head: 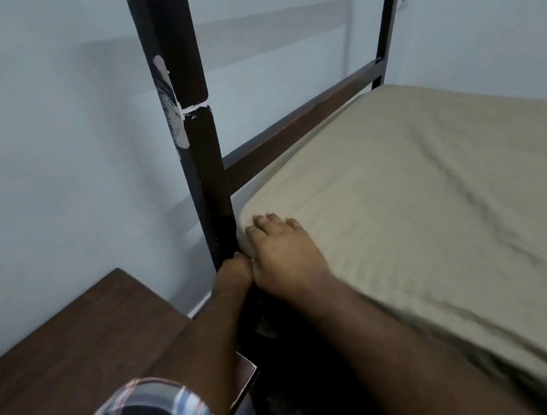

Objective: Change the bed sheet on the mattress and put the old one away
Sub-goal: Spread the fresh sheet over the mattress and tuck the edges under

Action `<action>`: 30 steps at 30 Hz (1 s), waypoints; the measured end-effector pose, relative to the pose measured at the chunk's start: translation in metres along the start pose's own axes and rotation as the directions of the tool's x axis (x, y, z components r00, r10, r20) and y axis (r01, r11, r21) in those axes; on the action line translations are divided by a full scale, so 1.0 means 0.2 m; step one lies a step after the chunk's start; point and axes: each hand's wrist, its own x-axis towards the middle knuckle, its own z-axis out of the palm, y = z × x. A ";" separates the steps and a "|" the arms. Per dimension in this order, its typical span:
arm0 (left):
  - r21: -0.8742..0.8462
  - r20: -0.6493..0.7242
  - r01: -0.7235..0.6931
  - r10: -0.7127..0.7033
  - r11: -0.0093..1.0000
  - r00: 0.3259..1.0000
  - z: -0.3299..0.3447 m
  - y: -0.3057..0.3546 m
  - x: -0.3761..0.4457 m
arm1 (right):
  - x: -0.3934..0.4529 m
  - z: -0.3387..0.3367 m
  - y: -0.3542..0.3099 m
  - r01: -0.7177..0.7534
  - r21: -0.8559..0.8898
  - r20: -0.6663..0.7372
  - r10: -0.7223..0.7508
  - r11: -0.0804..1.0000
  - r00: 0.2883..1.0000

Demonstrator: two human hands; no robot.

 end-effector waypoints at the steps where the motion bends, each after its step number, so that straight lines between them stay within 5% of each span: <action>1: 0.068 0.007 -0.007 0.006 0.998 1.000 -0.05 0.01 -0.01 | -0.07 0.03 -0.03 0.019 0.091 -0.145 -0.006 0.996 0.989; 3: 0.199 0.034 -0.021 0.014 0.980 0.999 -0.13 0.00 -0.07 | -0.21 0.11 -0.11 0.029 0.267 -0.266 0.045 0.963 0.963; 8: 0.245 0.094 -0.203 0.185 0.948 0.978 -0.16 -0.05 -0.15 | -0.34 0.28 -0.20 -0.261 0.436 0.003 0.288 0.862 0.958; 12: 0.412 -0.008 -0.313 0.348 0.855 0.938 -0.16 -0.06 -0.13 | -0.28 0.36 -0.16 -0.301 0.361 0.078 0.293 0.883 0.953; 15: 0.682 0.024 -0.323 0.422 0.656 0.906 -0.13 -0.05 -0.13 | -0.23 0.45 -0.15 -0.259 0.243 0.009 0.265 0.935 0.964; 21: 0.821 0.158 -0.311 0.333 0.479 0.930 -0.05 -0.06 -0.08 | -0.24 0.50 -0.13 -0.276 0.188 0.113 0.259 0.943 0.959; 26: 0.771 0.218 -0.327 0.256 0.546 0.942 -0.06 -0.10 -0.07 | -0.36 0.45 -0.17 -0.299 0.238 0.062 0.293 0.924 0.954; 30: 0.528 0.369 -0.198 -0.013 0.826 0.929 -0.08 -0.09 -0.12 | -0.44 0.43 -0.14 -0.333 0.174 0.122 0.315 0.927 0.941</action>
